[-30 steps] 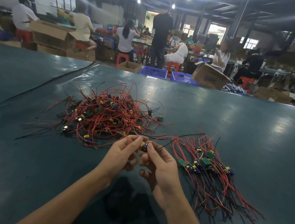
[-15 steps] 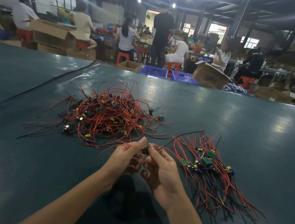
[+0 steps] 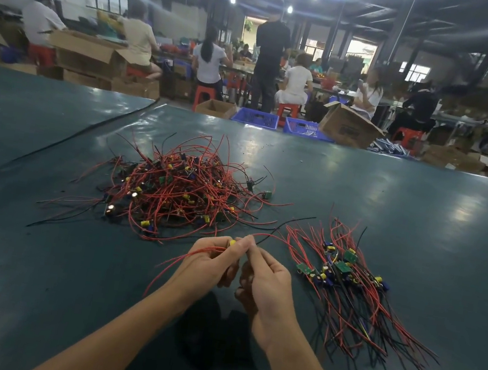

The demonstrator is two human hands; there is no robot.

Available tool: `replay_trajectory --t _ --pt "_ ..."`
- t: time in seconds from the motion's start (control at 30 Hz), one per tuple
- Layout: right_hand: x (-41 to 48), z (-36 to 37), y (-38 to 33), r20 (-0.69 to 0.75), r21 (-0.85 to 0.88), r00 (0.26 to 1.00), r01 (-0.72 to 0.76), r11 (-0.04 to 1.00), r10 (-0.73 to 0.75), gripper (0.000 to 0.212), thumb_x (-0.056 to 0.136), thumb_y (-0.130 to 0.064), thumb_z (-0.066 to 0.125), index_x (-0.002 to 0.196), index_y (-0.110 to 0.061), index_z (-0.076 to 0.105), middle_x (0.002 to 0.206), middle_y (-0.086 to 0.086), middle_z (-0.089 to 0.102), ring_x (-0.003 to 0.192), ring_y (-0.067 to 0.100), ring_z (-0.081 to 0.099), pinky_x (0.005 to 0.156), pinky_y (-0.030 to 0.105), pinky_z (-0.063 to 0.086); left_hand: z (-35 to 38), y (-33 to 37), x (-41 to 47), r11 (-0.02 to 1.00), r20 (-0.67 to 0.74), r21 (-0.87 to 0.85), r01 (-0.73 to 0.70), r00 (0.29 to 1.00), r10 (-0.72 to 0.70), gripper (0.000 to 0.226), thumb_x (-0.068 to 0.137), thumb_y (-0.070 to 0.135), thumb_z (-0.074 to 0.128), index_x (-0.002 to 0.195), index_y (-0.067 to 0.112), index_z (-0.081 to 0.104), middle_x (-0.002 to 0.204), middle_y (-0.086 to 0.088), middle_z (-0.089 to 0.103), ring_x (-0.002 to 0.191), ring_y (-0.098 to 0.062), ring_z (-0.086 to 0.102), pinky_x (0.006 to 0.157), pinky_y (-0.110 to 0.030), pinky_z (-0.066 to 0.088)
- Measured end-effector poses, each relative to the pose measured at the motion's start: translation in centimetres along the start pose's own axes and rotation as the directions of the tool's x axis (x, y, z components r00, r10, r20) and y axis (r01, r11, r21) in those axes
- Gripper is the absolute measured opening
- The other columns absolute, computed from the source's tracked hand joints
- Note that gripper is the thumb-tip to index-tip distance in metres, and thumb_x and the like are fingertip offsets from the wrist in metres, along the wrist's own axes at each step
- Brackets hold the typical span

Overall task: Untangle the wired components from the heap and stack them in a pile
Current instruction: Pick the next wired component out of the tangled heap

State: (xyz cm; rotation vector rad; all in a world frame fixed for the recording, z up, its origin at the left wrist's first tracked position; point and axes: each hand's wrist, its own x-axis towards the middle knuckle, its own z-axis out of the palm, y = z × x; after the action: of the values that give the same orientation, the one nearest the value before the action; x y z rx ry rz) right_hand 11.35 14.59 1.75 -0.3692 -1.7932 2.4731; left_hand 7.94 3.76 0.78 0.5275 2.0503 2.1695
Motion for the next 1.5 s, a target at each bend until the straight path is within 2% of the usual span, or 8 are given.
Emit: replay_trajectory --t 0.23,0.37,0.47,0.7,1.03,1.27,1.37,1.5 --pt "0.2 -0.2 -0.4 0.001 0.056 0.998 -0.056 0.997 0.056 0.015 0.091 -0.023 0.065 0.088 -0.012 0.074 0.093 0.013 0.076 0.085 0.026 0.068 0.078 0.041 0.052 -0.2 -0.5 0.2 1.000 0.027 0.009 0.027 0.999 -0.027 0.034 0.081 0.048 0.065 0.054 0.027 0.064 0.058 0.008 0.064 0.058 -0.007 0.063 0.057 -0.016 0.047" --pt "0.2 0.2 -0.1 -0.018 0.026 0.997 -0.080 0.996 0.080 0.021 0.095 -0.026 0.061 0.083 -0.013 0.072 0.074 0.004 0.074 0.067 0.016 0.070 0.057 0.027 0.057 -0.2 -0.9 0.3 0.999 -0.004 0.033 0.018 1.000 -0.018 0.034 0.082 0.039 0.065 0.052 0.023 0.059 0.056 0.003 0.057 0.056 -0.011 0.055 0.056 -0.018 0.045" --pt "0.4 0.0 -0.1 -0.073 0.015 0.990 -0.119 0.993 0.120 0.021 0.098 -0.028 0.056 0.090 -0.013 0.069 0.075 0.005 0.072 0.069 0.019 0.068 0.063 0.032 0.055 -0.3 -1.1 0.2 0.998 -0.008 0.058 -0.010 1.000 0.011 0.043 0.091 0.025 0.063 0.049 0.023 0.058 0.051 0.003 0.052 0.050 -0.009 0.049 0.053 -0.015 0.043" --pt "1.7 -2.0 -1.4 -0.114 0.203 0.989 -0.073 0.976 0.098 0.013 0.100 -0.017 0.053 0.098 -0.014 0.066 0.060 -0.007 0.058 0.038 0.003 0.038 0.034 0.015 0.028 -0.4 -0.2 0.2 0.996 -0.078 0.011 -0.084 0.993 0.084 0.044 0.084 0.020 0.063 0.042 0.020 0.051 0.043 -0.002 0.048 0.041 -0.011 0.043 0.050 -0.018 0.039" --pt "2.6 -3.5 -1.4 -0.227 0.308 0.974 0.044 0.950 0.029 0.011 0.097 -0.020 0.059 0.094 -0.015 0.069 0.069 -0.003 0.069 0.040 0.003 0.040 0.033 0.016 0.029 -1.8 0.6 0.6 0.985 -0.210 -0.138 -0.099 0.975 0.068 0.053 0.092 0.009 0.052 0.042 0.021 0.039 0.041 -0.002 0.037 0.040 -0.015 0.037 0.054 -0.026 0.038" --pt "0.9 -1.4 -1.0 -0.002 0.069 0.999 -0.041 0.997 0.041 0.073 0.059 -0.067 0.070 0.109 -0.015 0.066 0.077 -0.005 0.073 0.050 0.007 0.050 0.043 0.021 0.040 -1.5 0.9 0.5 0.989 -0.132 -0.113 -0.094 0.988 0.079 0.035 0.076 0.048 0.061 0.060 0.017 0.058 0.055 -0.006 0.055 0.047 -0.014 0.047 0.047 -0.021 0.039" --pt "0.2 -0.2 -0.3 0.060 -0.073 0.998 0.009 0.997 -0.005 0.053 0.070 -0.060 0.071 0.094 -0.013 0.077 0.087 0.017 0.073 0.074 0.037 0.069 0.068 0.044 0.061 -1.0 0.6 0.2 0.995 -0.028 -0.014 -0.096 0.995 0.096 0.035 0.084 0.038 0.067 0.056 0.018 0.060 0.055 -0.003 0.055 0.049 -0.012 0.050 0.052 -0.020 0.042" --pt "0.1 0.1 -0.1 0.002 -0.063 0.999 0.046 0.997 -0.046 0.025 0.086 -0.039 0.066 0.079 -0.020 0.080 0.088 0.007 0.077 0.092 0.027 0.072 0.087 0.040 0.057 -0.5 0.5 -0.2 0.997 0.097 0.047 -0.054 0.994 0.049 0.039 0.090 0.022 0.059 0.052 0.025 0.062 0.054 0.010 0.057 0.052 -0.004 0.054 0.055 -0.015 0.043"
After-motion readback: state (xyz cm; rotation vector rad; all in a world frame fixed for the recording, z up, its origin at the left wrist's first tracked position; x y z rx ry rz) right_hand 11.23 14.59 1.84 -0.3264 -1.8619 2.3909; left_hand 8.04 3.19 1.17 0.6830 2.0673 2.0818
